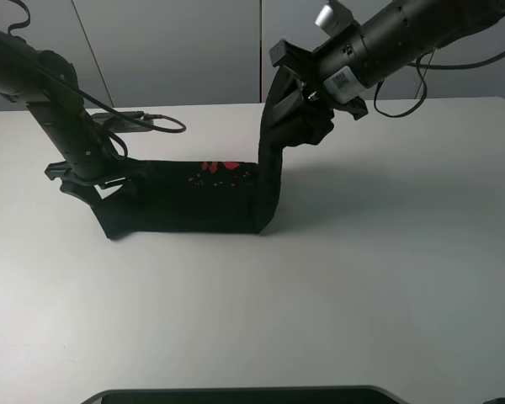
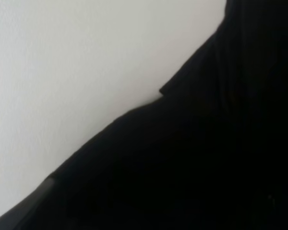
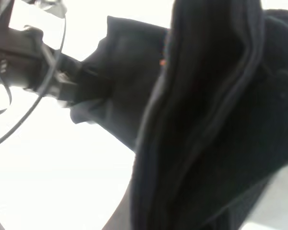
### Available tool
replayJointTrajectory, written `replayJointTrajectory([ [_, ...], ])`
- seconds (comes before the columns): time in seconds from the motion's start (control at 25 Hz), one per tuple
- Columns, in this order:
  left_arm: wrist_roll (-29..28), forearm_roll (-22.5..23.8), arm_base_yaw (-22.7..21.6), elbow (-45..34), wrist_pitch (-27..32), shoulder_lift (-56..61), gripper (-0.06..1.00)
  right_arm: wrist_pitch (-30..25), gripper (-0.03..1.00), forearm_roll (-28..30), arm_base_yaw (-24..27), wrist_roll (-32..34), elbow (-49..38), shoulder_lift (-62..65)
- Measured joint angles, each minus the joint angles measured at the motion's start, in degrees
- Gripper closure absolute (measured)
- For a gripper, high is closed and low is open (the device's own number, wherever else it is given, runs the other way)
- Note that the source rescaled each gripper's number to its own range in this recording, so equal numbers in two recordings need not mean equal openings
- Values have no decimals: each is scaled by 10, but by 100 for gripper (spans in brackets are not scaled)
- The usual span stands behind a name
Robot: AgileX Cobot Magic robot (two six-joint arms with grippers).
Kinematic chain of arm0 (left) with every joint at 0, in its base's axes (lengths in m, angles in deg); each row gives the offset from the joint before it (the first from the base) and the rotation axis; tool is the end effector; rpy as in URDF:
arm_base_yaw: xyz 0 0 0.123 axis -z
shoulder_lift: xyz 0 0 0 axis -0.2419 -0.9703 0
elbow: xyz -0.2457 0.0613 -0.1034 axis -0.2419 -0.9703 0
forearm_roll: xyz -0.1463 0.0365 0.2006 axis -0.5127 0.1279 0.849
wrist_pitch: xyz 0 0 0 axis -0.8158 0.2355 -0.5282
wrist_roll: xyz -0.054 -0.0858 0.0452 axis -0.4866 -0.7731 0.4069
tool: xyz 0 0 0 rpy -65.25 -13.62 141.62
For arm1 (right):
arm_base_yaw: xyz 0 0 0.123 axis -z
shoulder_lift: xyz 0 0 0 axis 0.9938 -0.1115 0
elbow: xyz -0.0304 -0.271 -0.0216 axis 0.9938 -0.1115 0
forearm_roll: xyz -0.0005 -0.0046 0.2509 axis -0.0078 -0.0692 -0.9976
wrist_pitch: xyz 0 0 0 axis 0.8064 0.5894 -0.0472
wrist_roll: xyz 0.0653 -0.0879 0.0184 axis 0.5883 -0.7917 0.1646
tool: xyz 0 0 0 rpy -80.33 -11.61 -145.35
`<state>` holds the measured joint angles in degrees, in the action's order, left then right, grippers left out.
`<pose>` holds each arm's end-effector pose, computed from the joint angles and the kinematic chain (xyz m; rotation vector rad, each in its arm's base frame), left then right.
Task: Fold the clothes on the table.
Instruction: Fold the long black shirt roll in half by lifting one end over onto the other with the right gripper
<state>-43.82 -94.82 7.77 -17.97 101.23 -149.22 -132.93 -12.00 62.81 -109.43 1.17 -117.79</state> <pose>0.3347 -0.1426 0.0688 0.3455 3.0730 -0.1407 0.3229 0.1963 0.1873 -0.3725 2.7050 1.0849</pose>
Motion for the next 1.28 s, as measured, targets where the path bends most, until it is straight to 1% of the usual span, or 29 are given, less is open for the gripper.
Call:
replayJointTrajectory([
  [0.2,2,0,0,0,1,0,-5,5,90,-34,-71,-3,63,-80],
  [0.32,8,0,0,0,2,0,-5,19,90,-70,-98,-8,91,-124],
  [0.48,10,0,0,0,3,0,-5,27,90,-130,-107,-34,105,-172],
  [0.56,10,0,0,1,4,0,-5,29,90,-143,-111,-43,106,-190],
  [0.72,11,0,0,17,33,-1,-5,34,90,-165,-118,-60,106,-216],
  [0.8,12,1,0,31,51,-1,-5,37,90,-189,-121,-79,106,-223],
  [0.96,14,2,0,74,89,-1,-5,66,90,-233,-129,-105,106,-232],
  [1.04,14,2,0,104,110,-1,-5,84,90,-252,-132,-112,106,-237],
  [1.12,17,2,0,135,132,-1,-5,100,90,-273,-133,-133,106,-238],
  [1.2,21,2,0,173,156,-1,-5,105,90,-302,-133,-164,106,-238],
  [1.28,22,2,0,209,176,-2,-5,106,90,-318,-134,-181,106,-238],
])
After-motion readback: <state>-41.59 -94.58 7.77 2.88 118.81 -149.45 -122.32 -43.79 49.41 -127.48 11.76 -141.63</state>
